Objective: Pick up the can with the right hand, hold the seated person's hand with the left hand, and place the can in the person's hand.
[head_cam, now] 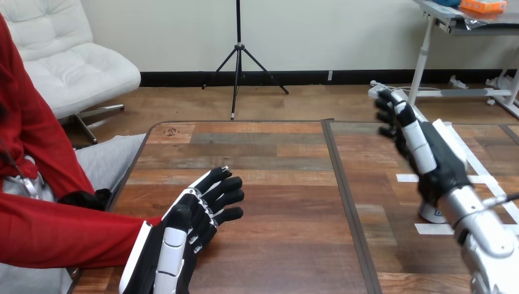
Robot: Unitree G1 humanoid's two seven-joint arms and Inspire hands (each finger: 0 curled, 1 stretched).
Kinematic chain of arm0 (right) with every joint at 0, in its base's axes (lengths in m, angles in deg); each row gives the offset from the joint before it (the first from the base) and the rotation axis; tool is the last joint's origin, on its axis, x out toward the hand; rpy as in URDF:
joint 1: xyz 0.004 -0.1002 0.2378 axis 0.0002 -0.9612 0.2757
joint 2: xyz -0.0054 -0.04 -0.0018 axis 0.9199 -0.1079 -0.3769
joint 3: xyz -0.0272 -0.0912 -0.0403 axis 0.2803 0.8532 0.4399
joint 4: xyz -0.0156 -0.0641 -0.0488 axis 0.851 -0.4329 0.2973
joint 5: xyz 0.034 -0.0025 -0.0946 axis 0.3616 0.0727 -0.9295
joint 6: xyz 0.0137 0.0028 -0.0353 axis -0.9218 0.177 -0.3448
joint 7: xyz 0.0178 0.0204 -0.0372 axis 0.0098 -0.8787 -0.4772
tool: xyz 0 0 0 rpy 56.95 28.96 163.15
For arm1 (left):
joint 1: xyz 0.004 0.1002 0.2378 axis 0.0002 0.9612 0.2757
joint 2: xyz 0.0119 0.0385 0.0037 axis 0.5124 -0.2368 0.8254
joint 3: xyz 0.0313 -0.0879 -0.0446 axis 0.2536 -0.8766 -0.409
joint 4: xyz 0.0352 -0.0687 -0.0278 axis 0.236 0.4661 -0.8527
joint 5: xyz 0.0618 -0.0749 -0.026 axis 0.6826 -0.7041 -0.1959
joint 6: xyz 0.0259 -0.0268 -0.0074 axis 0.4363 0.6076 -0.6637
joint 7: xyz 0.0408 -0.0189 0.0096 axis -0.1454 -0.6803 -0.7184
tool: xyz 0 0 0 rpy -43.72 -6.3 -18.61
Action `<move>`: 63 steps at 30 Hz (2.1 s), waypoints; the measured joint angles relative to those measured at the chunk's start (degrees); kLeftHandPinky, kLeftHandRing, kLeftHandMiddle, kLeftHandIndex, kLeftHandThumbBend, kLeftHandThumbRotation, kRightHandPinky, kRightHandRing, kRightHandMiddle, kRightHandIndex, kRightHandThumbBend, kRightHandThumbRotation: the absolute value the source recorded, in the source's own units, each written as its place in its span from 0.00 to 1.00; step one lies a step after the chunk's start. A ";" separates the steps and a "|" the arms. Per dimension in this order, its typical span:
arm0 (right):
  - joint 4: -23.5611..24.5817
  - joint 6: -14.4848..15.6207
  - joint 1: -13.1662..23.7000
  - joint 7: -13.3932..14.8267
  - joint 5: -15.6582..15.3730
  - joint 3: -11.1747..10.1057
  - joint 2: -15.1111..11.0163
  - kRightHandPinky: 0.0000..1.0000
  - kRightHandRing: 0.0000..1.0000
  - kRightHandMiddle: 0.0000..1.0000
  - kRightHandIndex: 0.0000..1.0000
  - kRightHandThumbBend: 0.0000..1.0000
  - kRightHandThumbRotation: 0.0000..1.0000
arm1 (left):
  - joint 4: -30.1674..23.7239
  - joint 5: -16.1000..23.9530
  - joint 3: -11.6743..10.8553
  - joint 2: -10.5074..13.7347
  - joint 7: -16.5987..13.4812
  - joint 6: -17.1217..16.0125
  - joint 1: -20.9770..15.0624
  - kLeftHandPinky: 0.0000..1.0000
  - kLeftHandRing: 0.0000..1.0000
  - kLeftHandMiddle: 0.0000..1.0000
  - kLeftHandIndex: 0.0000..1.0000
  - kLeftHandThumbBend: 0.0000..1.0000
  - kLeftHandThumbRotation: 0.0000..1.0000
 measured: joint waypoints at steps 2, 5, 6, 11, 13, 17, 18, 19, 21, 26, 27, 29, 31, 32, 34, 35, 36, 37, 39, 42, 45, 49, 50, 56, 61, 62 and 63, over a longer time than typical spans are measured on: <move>-1.90 -0.71 1.15 0.72 -1.04 0.07 -0.69 0.99 1.00 0.99 0.99 0.95 1.00 | 0.00 0.00 0.00 0.00 0.00 0.00 0.02 0.76 0.81 0.81 0.82 0.63 1.00; -4.49 -1.40 2.76 1.92 -2.79 0.10 -1.71 1.00 1.00 0.99 0.99 0.96 1.00 | 0.00 0.00 0.01 0.00 0.02 0.00 0.06 0.77 0.81 0.81 0.82 0.62 1.00; -5.25 -1.59 3.26 2.39 -3.34 0.13 -2.09 1.00 1.00 1.00 0.99 0.97 1.00 | 0.00 -0.01 0.00 0.00 0.02 0.00 0.07 0.77 0.81 0.81 0.82 0.62 1.00; -8.77 -2.32 5.67 5.04 -6.75 0.47 -3.94 1.00 1.00 1.00 0.99 0.95 1.00 | 0.00 -0.02 0.00 -0.01 0.05 0.00 0.12 0.77 0.81 0.81 0.82 0.62 1.00; -9.88 -2.42 6.47 6.27 -8.16 0.64 -4.66 1.00 1.00 1.00 0.99 0.95 1.00 | 0.00 -0.02 0.00 -0.01 0.05 0.00 0.15 0.77 0.81 0.81 0.82 0.62 1.00; -13.15 -2.68 9.76 10.55 -12.65 1.31 -7.92 0.93 0.99 0.99 0.98 0.91 1.00 | -0.01 -0.03 -0.02 -0.04 0.02 0.00 0.31 0.76 0.80 0.81 0.81 0.63 1.00; -13.29 -2.72 10.02 10.99 -13.14 1.38 -8.17 0.90 0.99 0.99 0.98 0.91 1.00 | -0.01 -0.06 -0.02 -0.04 0.03 0.00 0.32 0.76 0.80 0.81 0.81 0.62 1.00; -13.50 -2.73 10.35 11.44 -13.78 1.45 -8.43 0.88 0.98 0.99 0.98 0.91 1.00 | -0.01 -0.08 -0.03 -0.04 0.04 0.00 0.33 0.76 0.80 0.81 0.81 0.62 1.00; -13.96 -2.73 10.97 12.19 -14.66 1.70 -8.95 0.82 0.97 0.99 0.98 0.93 1.00 | -0.01 -0.09 -0.02 -0.05 0.09 0.00 0.33 0.76 0.80 0.81 0.81 0.62 1.00; -15.41 -2.69 12.73 13.24 -16.55 2.42 -10.18 0.72 0.95 1.00 0.98 0.94 1.00 | -0.01 0.01 -0.06 -0.07 0.15 -0.01 0.33 0.76 0.80 0.81 0.81 0.62 1.00; -15.66 -2.64 13.10 13.43 -16.87 2.58 -10.37 0.72 0.95 1.00 0.98 0.93 1.00 | -0.01 0.10 -0.10 -0.07 0.12 -0.01 0.33 0.76 0.80 0.81 0.81 0.62 1.00; -16.16 -2.55 13.80 13.80 -17.48 2.85 -10.68 0.72 0.95 1.00 0.98 0.93 1.00 | -0.01 0.23 -0.14 -0.09 0.07 -0.03 0.33 0.76 0.80 0.80 0.82 0.62 1.00; -16.82 -2.22 14.64 14.44 -18.51 3.26 -10.97 0.73 0.94 1.00 0.98 0.93 1.00 | -0.01 0.24 -0.16 -0.09 0.05 -0.04 0.33 0.76 0.80 0.80 0.82 0.62 1.00; -17.11 -1.98 15.01 14.68 -18.93 3.51 -11.11 0.74 0.94 0.99 0.98 0.92 1.00 | -0.01 0.24 -0.17 -0.09 0.05 -0.04 0.33 0.76 0.80 0.80 0.82 0.62 1.00; -17.66 -1.20 15.82 15.43 -20.03 4.14 -11.41 0.75 0.93 0.98 0.98 0.92 1.00 | -0.01 0.23 -0.17 -0.09 0.06 -0.04 0.32 0.77 0.80 0.80 0.82 0.62 1.00; -17.92 -0.94 16.13 15.68 -20.51 4.41 -11.53 0.75 0.92 0.97 0.98 0.92 1.00 | -0.01 0.21 -0.18 -0.09 0.06 -0.04 0.32 0.77 0.80 0.80 0.82 0.63 1.00; -18.14 -0.60 16.43 16.01 -20.96 4.78 -11.68 0.76 0.92 0.97 0.98 0.92 1.00 | -0.02 0.22 -0.20 -0.09 0.06 -0.04 0.32 0.77 0.80 0.80 0.82 0.63 1.00; -18.40 -0.15 16.77 16.44 -21.63 5.21 -11.86 0.76 0.92 0.97 0.98 0.92 1.00 | -0.02 0.22 -0.22 -0.09 0.06 -0.04 0.32 0.77 0.80 0.80 0.82 0.63 1.00; -18.94 0.41 17.25 16.97 -22.51 5.75 -12.10 0.75 0.91 0.96 0.97 0.93 1.00 | -0.02 0.22 -0.25 -0.09 0.06 -0.04 0.32 0.77 0.80 0.80 0.81 0.63 1.00; -19.63 1.56 17.88 17.79 -23.60 6.45 -12.30 0.73 0.89 0.94 0.97 0.94 1.00 | -0.02 0.19 -0.31 -0.09 0.06 -0.04 0.32 0.77 0.80 0.80 0.81 0.63 1.00; -20.35 2.48 18.24 18.25 -24.23 7.01 -12.40 0.70 0.87 0.93 0.98 0.94 1.00 | -0.02 0.17 -0.33 -0.08 0.07 -0.04 0.32 0.77 0.80 0.80 0.81 0.63 1.00; -21.29 3.84 18.42 18.50 -25.03 7.70 -12.40 0.69 0.87 0.93 0.99 0.96 1.00 | -0.02 0.04 -0.33 -0.08 0.18 -0.03 0.31 0.77 0.80 0.80 0.81 0.64 1.00; -21.54 4.34 18.44 18.50 -25.30 7.93 -12.40 0.69 0.87 0.93 0.99 0.97 0.99 | -0.02 -0.03 -0.33 -0.07 0.27 -0.03 0.31 0.77 0.80 0.80 0.81 0.64 1.00; -23.04 7.49 18.44 18.47 -26.35 9.34 -12.39 0.70 0.89 0.94 0.99 0.98 0.95 | -0.06 -0.08 -0.34 -0.07 0.43 0.11 0.31 0.77 0.80 0.80 0.81 0.65 1.00; -24.22 9.12 18.40 18.16 -26.41 9.95 -12.37 0.74 0.91 0.95 0.98 0.95 0.90 | -0.06 -0.09 -0.43 -0.07 0.50 0.39 0.30 0.77 0.80 0.80 0.81 0.65 1.00; -24.35 9.34 18.36 18.16 -26.47 10.08 -12.37 0.74 0.91 0.95 0.98 0.95 0.90 | -0.06 -0.10 -0.47 -0.07 0.52 0.43 0.30 0.77 0.80 0.80 0.80 0.65 1.00; -24.44 9.51 18.33 18.16 -26.63 10.21 -12.37 0.74 0.91 0.95 0.98 0.95 0.90 | -0.06 -0.10 -0.50 -0.07 0.53 0.47 0.30 0.77 0.80 0.80 0.80 0.65 1.00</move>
